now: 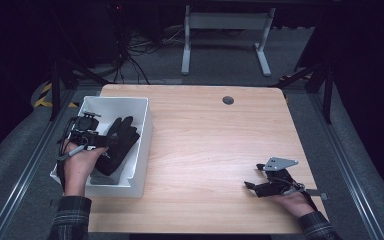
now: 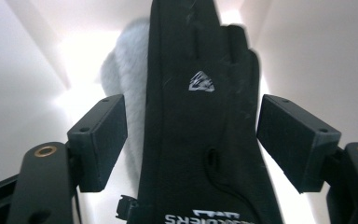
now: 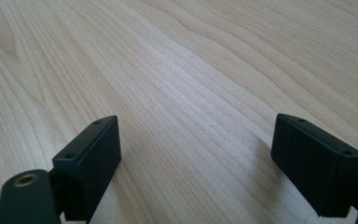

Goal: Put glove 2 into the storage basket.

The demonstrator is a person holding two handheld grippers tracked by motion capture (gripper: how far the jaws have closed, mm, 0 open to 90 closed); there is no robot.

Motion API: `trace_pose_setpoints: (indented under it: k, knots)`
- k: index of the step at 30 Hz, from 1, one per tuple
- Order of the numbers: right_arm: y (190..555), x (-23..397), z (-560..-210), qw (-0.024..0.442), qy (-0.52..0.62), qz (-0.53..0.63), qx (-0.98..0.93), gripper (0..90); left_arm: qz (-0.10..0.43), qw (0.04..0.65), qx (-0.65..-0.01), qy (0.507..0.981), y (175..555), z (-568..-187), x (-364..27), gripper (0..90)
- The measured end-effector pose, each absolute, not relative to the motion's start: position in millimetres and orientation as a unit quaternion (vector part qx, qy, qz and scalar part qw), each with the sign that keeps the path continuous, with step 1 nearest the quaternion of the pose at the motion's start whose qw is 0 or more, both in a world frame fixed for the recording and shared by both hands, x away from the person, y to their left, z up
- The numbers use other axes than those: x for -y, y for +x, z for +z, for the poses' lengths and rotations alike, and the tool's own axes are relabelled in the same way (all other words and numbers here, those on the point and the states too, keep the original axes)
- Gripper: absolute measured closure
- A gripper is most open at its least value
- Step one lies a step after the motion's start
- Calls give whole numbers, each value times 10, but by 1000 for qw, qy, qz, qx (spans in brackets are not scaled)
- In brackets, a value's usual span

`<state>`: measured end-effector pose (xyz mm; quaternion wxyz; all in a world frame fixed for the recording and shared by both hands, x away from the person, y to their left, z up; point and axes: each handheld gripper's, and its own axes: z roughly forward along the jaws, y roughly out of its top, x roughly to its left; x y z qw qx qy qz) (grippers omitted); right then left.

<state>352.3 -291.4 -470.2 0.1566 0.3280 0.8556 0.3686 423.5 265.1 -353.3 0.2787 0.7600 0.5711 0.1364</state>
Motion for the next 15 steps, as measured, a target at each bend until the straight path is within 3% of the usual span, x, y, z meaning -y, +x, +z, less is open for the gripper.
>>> trace_pose_setpoints:
  k: [15]
  knots:
    - [3524,2914,-4702,157,328,369,-856,162,128,338,-506,783,4163,-3206,-2334,168]
